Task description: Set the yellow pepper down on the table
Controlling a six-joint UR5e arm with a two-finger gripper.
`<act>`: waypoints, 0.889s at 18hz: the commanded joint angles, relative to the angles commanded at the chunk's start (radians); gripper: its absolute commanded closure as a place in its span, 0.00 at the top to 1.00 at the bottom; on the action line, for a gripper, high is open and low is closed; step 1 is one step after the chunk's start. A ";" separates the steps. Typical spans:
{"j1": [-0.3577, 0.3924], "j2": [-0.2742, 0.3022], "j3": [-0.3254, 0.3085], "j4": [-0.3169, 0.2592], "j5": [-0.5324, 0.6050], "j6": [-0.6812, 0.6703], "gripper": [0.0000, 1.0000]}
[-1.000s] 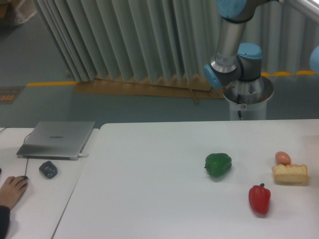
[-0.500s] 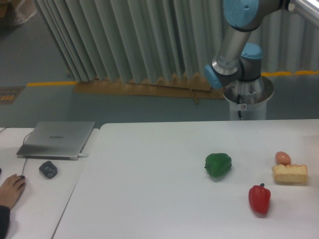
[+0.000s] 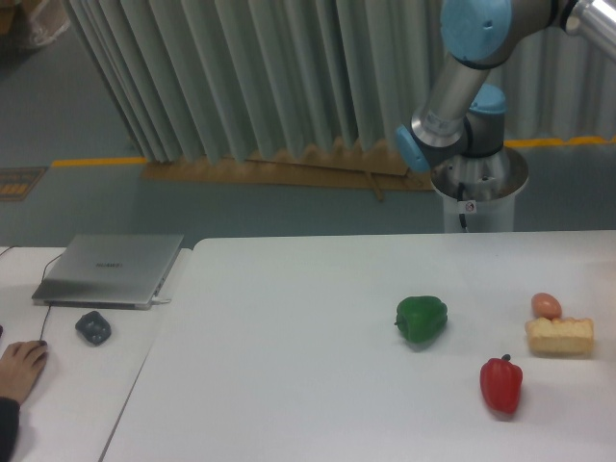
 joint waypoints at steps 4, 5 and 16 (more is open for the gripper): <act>0.000 -0.012 0.000 0.014 -0.002 0.000 1.00; 0.000 -0.017 -0.002 0.026 0.000 0.000 1.00; 0.000 -0.046 -0.012 0.069 0.000 -0.021 1.00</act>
